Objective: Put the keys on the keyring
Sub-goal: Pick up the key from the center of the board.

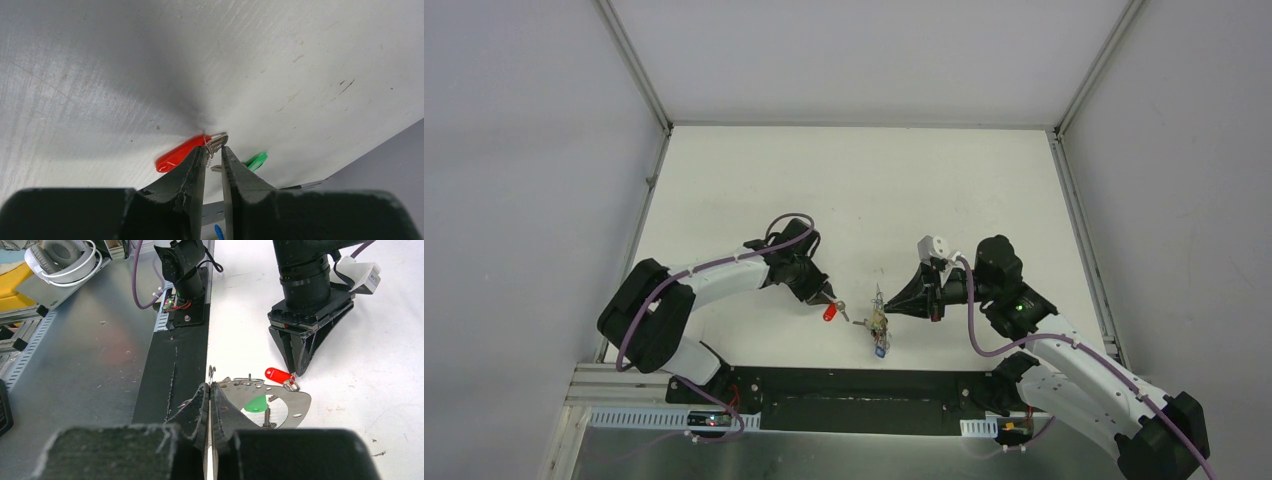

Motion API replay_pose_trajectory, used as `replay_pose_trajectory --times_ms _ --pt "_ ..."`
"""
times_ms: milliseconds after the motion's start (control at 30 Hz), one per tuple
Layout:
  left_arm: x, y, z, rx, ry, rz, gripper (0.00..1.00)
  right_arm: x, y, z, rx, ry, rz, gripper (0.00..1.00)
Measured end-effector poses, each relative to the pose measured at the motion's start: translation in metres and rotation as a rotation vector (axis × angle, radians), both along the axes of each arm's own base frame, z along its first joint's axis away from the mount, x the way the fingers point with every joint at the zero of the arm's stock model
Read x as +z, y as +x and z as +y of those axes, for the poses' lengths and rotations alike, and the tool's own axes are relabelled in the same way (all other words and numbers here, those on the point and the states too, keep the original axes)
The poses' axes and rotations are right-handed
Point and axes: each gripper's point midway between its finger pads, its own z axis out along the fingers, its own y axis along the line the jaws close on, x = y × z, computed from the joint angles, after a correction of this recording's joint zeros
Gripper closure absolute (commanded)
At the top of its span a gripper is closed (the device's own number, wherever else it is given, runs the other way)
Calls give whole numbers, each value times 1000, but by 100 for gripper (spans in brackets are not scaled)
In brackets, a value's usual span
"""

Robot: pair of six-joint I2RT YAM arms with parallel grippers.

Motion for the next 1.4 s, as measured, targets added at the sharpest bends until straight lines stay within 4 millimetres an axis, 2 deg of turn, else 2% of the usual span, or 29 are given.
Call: replay_pose_trajectory --times_ms 233,333,400,700,833,967,1067,1167,1267,1400 --pt "-4 -2 -1 -19 2 17 86 0 0 0 0 0 0 100" --pt "-6 -2 -2 -29 6 19 92 0 0 0 0 0 0 100" --pt "-7 -2 -3 -33 9 20 100 0 0 0 0 0 0 100" --pt "-6 -2 -2 -59 18 5 100 0 0 0 0 0 1 100" --pt "2 -1 1 -115 42 -33 100 0 0 0 0 0 0 100" --pt "24 6 1 -215 64 -132 100 0 0 0 0 0 0 100" --pt "49 13 1 -303 78 -237 100 0 0 0 0 0 0 100" --pt "78 15 3 -388 81 -358 100 0 0 0 1 0 -2 100" --pt "121 14 7 -476 75 -526 100 -2 0 1 5 -5 3 100" --pt "166 6 8 -581 42 -708 100 -6 2 2 15 -17 11 100"
